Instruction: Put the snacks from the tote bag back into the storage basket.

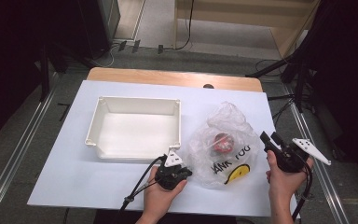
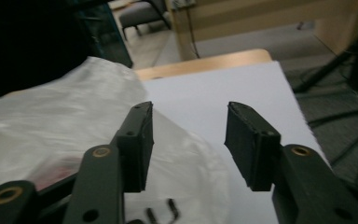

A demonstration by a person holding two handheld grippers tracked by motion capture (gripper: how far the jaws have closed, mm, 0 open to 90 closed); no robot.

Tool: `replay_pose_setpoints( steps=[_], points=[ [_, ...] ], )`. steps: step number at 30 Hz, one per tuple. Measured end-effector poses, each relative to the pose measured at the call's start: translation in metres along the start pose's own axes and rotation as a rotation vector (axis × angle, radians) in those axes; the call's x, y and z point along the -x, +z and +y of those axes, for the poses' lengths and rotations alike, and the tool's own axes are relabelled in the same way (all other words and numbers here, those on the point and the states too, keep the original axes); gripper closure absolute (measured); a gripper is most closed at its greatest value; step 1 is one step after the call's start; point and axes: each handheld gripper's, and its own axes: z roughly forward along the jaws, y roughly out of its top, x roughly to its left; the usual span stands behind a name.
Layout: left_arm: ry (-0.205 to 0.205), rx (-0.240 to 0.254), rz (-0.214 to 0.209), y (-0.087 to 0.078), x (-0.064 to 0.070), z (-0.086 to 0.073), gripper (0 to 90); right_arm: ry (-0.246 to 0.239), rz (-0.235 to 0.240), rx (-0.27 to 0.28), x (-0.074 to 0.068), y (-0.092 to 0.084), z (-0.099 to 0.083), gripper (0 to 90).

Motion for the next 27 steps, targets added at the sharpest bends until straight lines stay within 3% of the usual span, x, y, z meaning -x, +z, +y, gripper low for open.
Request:
replay_pose_setpoints(
  steps=[2,4,7,10,14,16,23,27],
  points=[
    [0.000,0.000,-0.001,0.000,0.000,0.000,86.6,-0.020,0.073,0.006,-0.011,-0.003,0.003,57.8],
    [-0.001,0.000,-0.002,0.000,0.000,0.000,86.4,-0.061,0.171,-0.030,-0.028,0.001,0.000,60.7],
    [-0.002,0.002,-0.003,0.000,0.000,0.000,86.3,-0.108,0.226,-0.083,-0.047,0.009,-0.007,60.7],
    [0.000,0.004,-0.003,0.000,0.000,0.000,86.2,-0.126,0.231,-0.104,-0.059,0.019,-0.015,53.7],
    [0.003,0.002,-0.004,0.000,0.000,0.000,86.2,-0.128,0.228,-0.153,-0.066,0.031,-0.023,53.3],
    [0.004,0.000,-0.002,0.000,0.000,0.000,86.2,-0.141,0.227,-0.161,-0.067,0.034,-0.027,57.1],
    [0.004,0.000,-0.002,0.000,0.000,0.000,85.8,-0.201,0.221,-0.173,-0.069,0.033,-0.031,88.3],
    [0.002,-0.002,-0.004,0.000,0.000,0.000,85.7,-0.198,0.216,-0.180,-0.065,0.028,-0.032,90.0]
  ],
)
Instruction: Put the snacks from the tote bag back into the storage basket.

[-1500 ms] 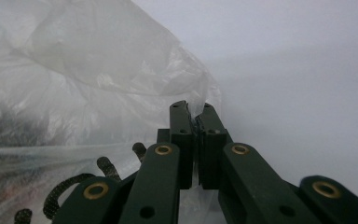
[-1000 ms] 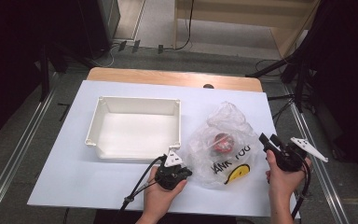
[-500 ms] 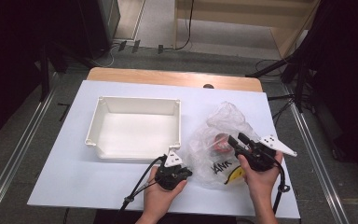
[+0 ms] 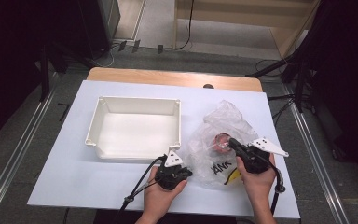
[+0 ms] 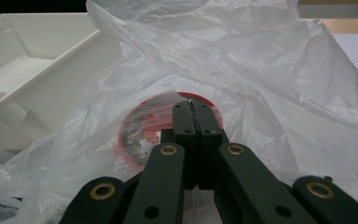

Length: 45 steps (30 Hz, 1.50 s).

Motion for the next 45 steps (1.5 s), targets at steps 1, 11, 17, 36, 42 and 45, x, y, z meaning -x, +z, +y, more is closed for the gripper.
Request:
replay_pose_setpoints(
  steps=[1,11,17,36,42,45],
  points=[
    [-0.002,0.001,-0.001,0.000,0.000,0.000,85.7,0.006,0.000,0.002,0.002,-0.002,-0.001,90.0],
    [-0.002,0.002,-0.001,0.000,0.000,0.000,85.8,0.045,-0.009,-0.077,0.011,-0.019,-0.023,90.0],
    [-0.003,0.001,-0.001,-0.001,0.000,0.000,85.7,0.102,-0.011,-0.206,0.019,-0.006,-0.037,90.0],
    [0.000,0.005,0.000,-0.001,0.000,0.000,84.8,0.057,-0.011,-0.019,0.015,-0.041,-0.006,56.4],
    [0.004,-0.002,0.003,0.001,0.001,0.000,84.6,-0.032,0.053,0.041,-0.007,-0.037,0.016,41.5],
    [0.002,-0.004,0.004,0.001,0.001,0.000,84.4,-0.065,0.004,0.027,-0.018,-0.020,0.025,29.9]
  ],
)
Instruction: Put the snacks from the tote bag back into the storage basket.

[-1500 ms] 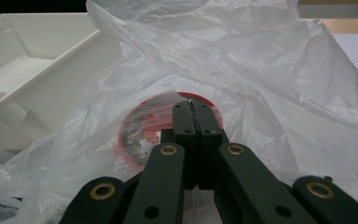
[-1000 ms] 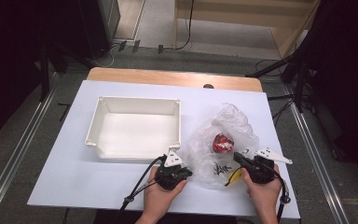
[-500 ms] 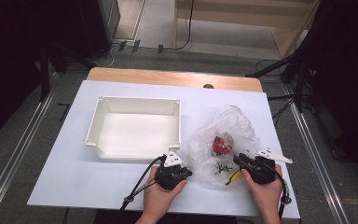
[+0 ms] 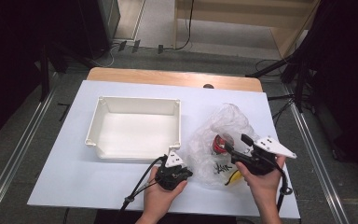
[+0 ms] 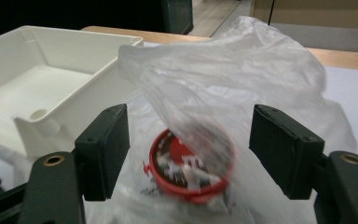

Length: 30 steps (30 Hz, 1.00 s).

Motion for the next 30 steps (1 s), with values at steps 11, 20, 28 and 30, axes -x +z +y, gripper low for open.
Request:
replay_pose_setpoints(
  steps=[11,20,28,30],
  points=[
    [-0.005,0.011,-0.004,-0.001,-0.001,0.000,84.6,0.039,-0.043,-0.086,0.012,0.046,0.010,83.4],
    [-0.005,0.006,-0.005,-0.001,-0.001,0.000,85.2,0.147,-0.140,-0.177,0.064,0.061,-0.006,90.0],
    [-0.005,0.008,-0.014,-0.001,-0.002,0.000,87.0,0.231,-0.202,-0.274,0.091,0.080,-0.037,90.0],
    [-0.004,0.005,-0.012,-0.001,-0.002,0.000,87.0,0.229,-0.217,-0.276,0.092,0.079,-0.037,90.0]
  ],
)
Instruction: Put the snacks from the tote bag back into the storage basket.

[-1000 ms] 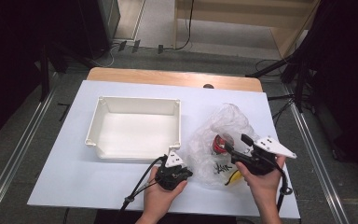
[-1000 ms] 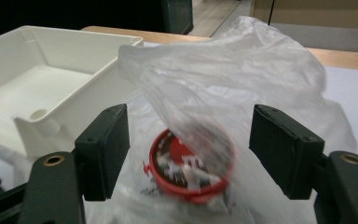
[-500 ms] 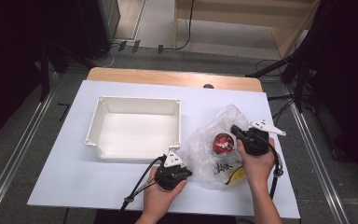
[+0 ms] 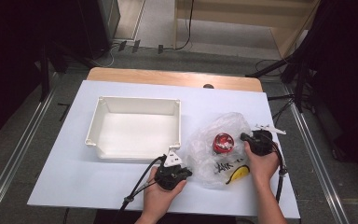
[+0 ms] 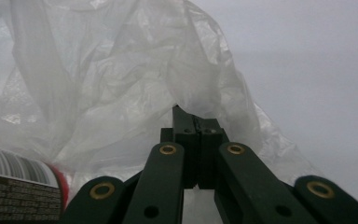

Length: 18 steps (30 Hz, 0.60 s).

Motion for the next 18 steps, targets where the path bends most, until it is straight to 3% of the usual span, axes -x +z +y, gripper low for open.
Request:
replay_pose_setpoints(
  steps=[2,4,6,9,15,18],
  points=[
    [-0.001,0.000,0.000,0.000,0.000,0.000,87.0,-0.002,0.004,0.000,0.001,-0.001,0.001,85.4],
    [-0.001,0.004,-0.001,0.000,0.000,0.000,86.9,-0.024,-0.018,0.008,0.000,-0.002,0.001,69.6],
    [0.001,0.005,0.000,0.000,0.000,0.000,86.9,-0.053,-0.023,0.003,-0.002,-0.004,0.001,60.0],
    [0.001,0.003,0.001,0.000,0.001,0.000,86.5,-0.048,-0.003,0.011,-0.002,-0.016,0.001,56.0],
    [0.004,-0.001,0.002,0.000,0.000,0.000,86.2,-0.016,0.080,0.138,-0.005,-0.050,0.008,51.7],
    [0.002,-0.003,0.004,0.001,0.001,0.000,86.2,-0.026,0.102,0.190,-0.010,-0.068,0.014,49.3]
  ],
)
